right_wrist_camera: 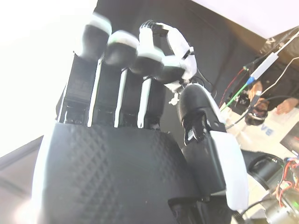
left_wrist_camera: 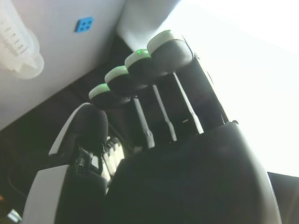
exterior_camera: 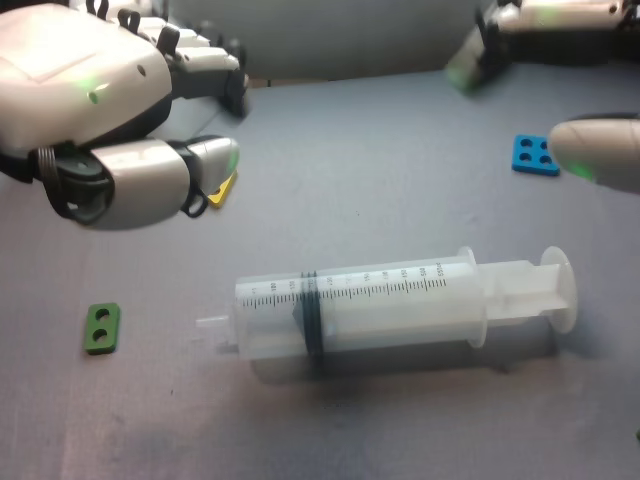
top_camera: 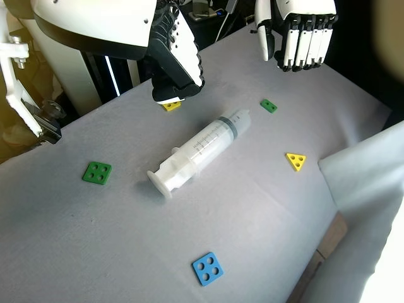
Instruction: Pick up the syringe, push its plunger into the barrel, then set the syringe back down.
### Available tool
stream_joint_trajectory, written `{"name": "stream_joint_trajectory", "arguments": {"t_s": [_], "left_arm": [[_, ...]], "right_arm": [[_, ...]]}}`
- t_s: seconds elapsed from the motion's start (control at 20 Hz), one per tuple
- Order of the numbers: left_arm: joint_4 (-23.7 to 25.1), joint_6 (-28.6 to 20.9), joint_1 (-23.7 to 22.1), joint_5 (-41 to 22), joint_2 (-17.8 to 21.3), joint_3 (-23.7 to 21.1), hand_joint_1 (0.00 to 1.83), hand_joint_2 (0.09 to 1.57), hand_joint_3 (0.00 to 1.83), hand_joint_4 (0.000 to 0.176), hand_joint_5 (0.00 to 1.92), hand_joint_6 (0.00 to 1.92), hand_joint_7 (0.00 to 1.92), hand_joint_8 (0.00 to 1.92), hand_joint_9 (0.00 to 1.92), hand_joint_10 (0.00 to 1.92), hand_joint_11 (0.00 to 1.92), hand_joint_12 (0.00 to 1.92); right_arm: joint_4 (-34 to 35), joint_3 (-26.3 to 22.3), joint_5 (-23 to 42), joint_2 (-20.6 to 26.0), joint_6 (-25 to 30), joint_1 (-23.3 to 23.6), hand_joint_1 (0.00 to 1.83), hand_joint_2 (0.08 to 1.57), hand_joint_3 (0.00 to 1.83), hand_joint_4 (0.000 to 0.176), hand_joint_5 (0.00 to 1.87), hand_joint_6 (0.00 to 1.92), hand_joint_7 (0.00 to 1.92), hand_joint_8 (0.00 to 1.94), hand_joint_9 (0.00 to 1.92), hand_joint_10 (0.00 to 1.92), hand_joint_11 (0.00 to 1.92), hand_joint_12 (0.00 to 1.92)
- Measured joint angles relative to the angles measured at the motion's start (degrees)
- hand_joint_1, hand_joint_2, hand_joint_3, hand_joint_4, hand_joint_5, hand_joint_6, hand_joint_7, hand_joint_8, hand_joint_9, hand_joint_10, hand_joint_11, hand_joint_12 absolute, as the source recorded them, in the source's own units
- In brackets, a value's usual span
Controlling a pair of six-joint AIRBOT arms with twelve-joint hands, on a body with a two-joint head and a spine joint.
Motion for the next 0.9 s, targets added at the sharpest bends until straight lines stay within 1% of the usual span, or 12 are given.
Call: {"name": "stream_joint_trajectory", "arguments": {"t_s": [0.1, 0.2, 0.45, 0.5, 0.55, 0.6, 0.65, 0.7, 0.75, 0.8, 0.85, 0.9], "left_arm": [[0.0, 0.4, -0.1, -0.6, 0.0, 0.0, 0.00, 1.57, 0.11, 0.000, 0.40, 0.01, 0.39, 0.01, 0.34, 0.01, 0.01, 0.74], [-0.1, 1.2, -0.1, -0.6, 0.0, 0.0, 0.00, 1.57, 0.11, 0.000, 0.41, 0.01, 0.39, 0.01, 0.35, 0.01, 0.01, 0.73], [-0.2, 1.9, -0.1, 1.0, 0.0, 0.0, 0.00, 1.57, 0.06, 0.000, 0.40, 0.00, 0.38, 0.01, 0.33, 0.00, 0.01, 0.72], [-0.9, 2.8, -0.1, 1.4, 0.0, 0.0, 0.00, 1.57, 0.06, 0.000, 0.40, 0.00, 0.38, 0.01, 0.33, 0.00, 0.01, 0.72], [-2.8, 4.2, -0.1, 1.5, 0.0, -0.3, 0.00, 1.57, 0.05, 0.000, 0.39, 0.00, 0.37, 0.00, 0.32, 0.00, 0.00, 0.72], [-3.6, 5.2, -0.2, 1.6, 0.0, -0.3, 0.00, 1.54, 0.03, 0.000, 0.36, 0.00, 0.34, 0.00, 0.29, 0.00, 0.00, 0.66], [-4.5, 5.7, -0.3, 1.8, 0.0, -0.3, 0.00, 1.52, 0.01, 0.000, 0.35, 0.00, 0.33, 0.00, 0.28, 0.00, 0.00, 0.65], [-5.0, 5.7, -0.5, 2.1, 0.0, -0.1, 0.00, 1.52, 0.01, 0.000, 0.35, 0.00, 0.33, 0.00, 0.28, 0.00, 0.00, 0.65], [-5.8, 5.7, -0.7, 2.9, 0.0, 0.4, 0.00, 1.45, 0.00, 0.000, 0.31, 0.00, 0.30, 0.00, 0.26, 0.00, 0.00, 0.61], [-6.7, 5.8, -0.8, 3.7, 0.0, 0.8, 0.00, 1.45, 0.00, 0.000, 0.31, 0.00, 0.30, 0.00, 0.26, 0.00, 0.00, 0.61], [-10.2, 6.9, -0.8, 3.8, 0.0, 0.8, 0.32, 1.30, 0.00, 0.000, 0.26, 0.00, 0.25, 0.00, 0.23, 0.00, 0.00, 0.60], [-16.0, 11.1, -0.9, 3.0, 0.0, 0.4, 0.35, 1.26, 0.00, 0.000, 0.21, 0.00, 0.19, 0.00, 0.19, 0.00, 0.00, 0.54]], "right_arm": [[-0.3, 0.0, 0.0, 0.0, -0.2, 0.0, 0.00, 1.57, 0.11, 0.000, 0.14, 0.01, 0.13, 0.00, 0.10, 0.01, 0.00, 0.25], [-0.1, 0.0, -0.1, 0.0, -0.2, 0.0, 0.00, 1.57, 0.13, 0.000, 0.16, 0.01, 0.13, 0.00, 0.09, 0.00, 0.00, 0.21], [-0.2, -0.1, -0.1, 0.0, -0.3, 0.0, 0.00, 1.57, 0.10, 0.000, 0.11, 0.00, 0.10, 0.00, 0.07, 0.00, 0.00, 0.14], [-0.2, -0.1, -0.1, 0.0, -0.3, 0.1, 0.00, 1.57, 0.10, 0.000, 0.11, 0.00, 0.10, 0.00, 0.07, 0.00, 0.00, 0.14], [-0.1, -0.1, -0.1, 0.0, -0.3, 0.1, 0.00, 1.57, 0.10, 0.000, 0.11, 0.00, 0.11, 0.00, 0.08, 0.00, 0.00, 0.16], [-0.2, -0.1, -0.1, 0.0, -0.3, 0.1, 0.00, 1.57, 0.10, 0.000, 0.11, 0.00, 0.10, 0.00, 0.08, 0.00, 0.00, 0.17], [-0.2, -0.1, -0.1, 0.0, -0.4, 0.1, 0.00, 1.57, 0.08, 0.000, 0.14, 0.01, 0.13, 0.00, 0.11, 0.01, 0.00, 0.26], [-0.2, -0.1, -0.1, 0.0, -0.5, 0.1, 0.00, 1.57, 0.08, 0.000, 0.14, 0.01, 0.13, 0.00, 0.11, 0.01, 0.00, 0.26], [-0.1, -0.1, -0.1, 0.0, -0.5, 0.1, 0.00, 1.57, 0.08, 0.000, 0.10, 0.00, 0.08, 0.00, 0.06, 0.00, 0.00, 0.15], [-0.2, -0.1, -0.1, 0.0, -0.5, 0.1, 0.00, 1.57, 0.08, 0.000, 0.10, 0.00, 0.08, 0.00, 0.06, 0.00, 0.00, 0.15], [-0.2, -0.1, -0.1, 0.0, -0.5, 0.1, 0.00, 1.57, 0.08, 0.000, 0.12, 0.01, 0.10, 0.00, 0.08, 0.01, 0.00, 0.20], [-0.1, -0.1, -0.1, 0.0, -0.5, 0.1, 0.00, 1.57, 0.09, 0.000, 0.11, 0.00, 0.09, 0.00, 0.08, 0.01, 0.00, 0.21]]}}
